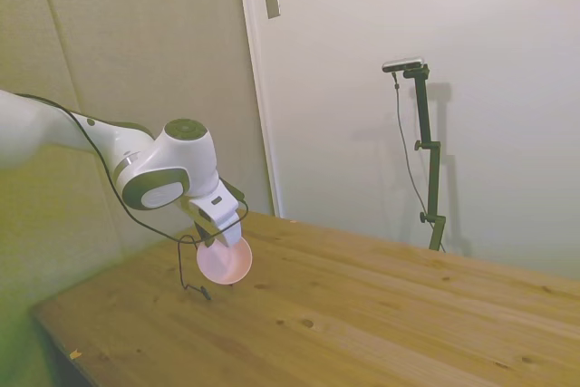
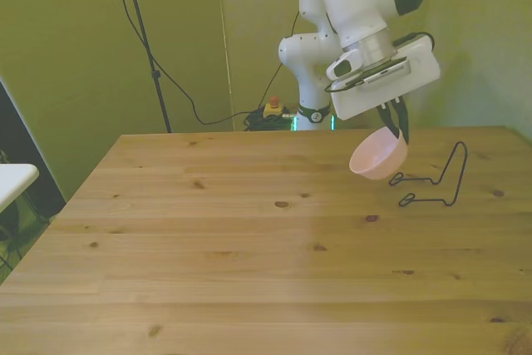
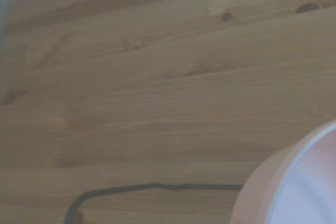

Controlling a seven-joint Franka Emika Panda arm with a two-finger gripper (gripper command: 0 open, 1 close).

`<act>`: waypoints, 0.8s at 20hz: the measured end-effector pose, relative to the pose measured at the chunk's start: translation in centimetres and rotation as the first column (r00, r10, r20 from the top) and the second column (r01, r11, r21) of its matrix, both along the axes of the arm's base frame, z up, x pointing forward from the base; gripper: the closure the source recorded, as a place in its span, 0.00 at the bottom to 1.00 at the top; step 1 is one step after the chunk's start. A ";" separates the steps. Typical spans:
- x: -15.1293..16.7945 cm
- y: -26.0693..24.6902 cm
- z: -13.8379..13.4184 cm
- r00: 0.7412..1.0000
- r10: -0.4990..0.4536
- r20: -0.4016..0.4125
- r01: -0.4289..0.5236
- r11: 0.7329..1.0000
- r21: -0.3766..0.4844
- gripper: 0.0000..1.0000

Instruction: Load the bowl

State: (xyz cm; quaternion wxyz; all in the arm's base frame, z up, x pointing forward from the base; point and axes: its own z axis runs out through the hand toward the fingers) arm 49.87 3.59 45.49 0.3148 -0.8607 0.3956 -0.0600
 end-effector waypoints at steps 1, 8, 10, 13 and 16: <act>0.0 0.1 0.1 1.000 0.002 0.012 -0.002 1.000 0.023 1.00; -0.2 2.7 0.0 0.997 0.065 0.049 -0.069 0.993 0.095 1.00; -0.2 2.5 -0.4 0.995 0.075 0.058 -0.082 0.987 0.138 1.00; -0.1 1.8 -1.2 0.993 0.090 0.073 -0.103 0.975 0.198 1.00; 0.1 1.6 -2.2 0.990 0.112 0.082 -0.129 0.961 0.245 1.00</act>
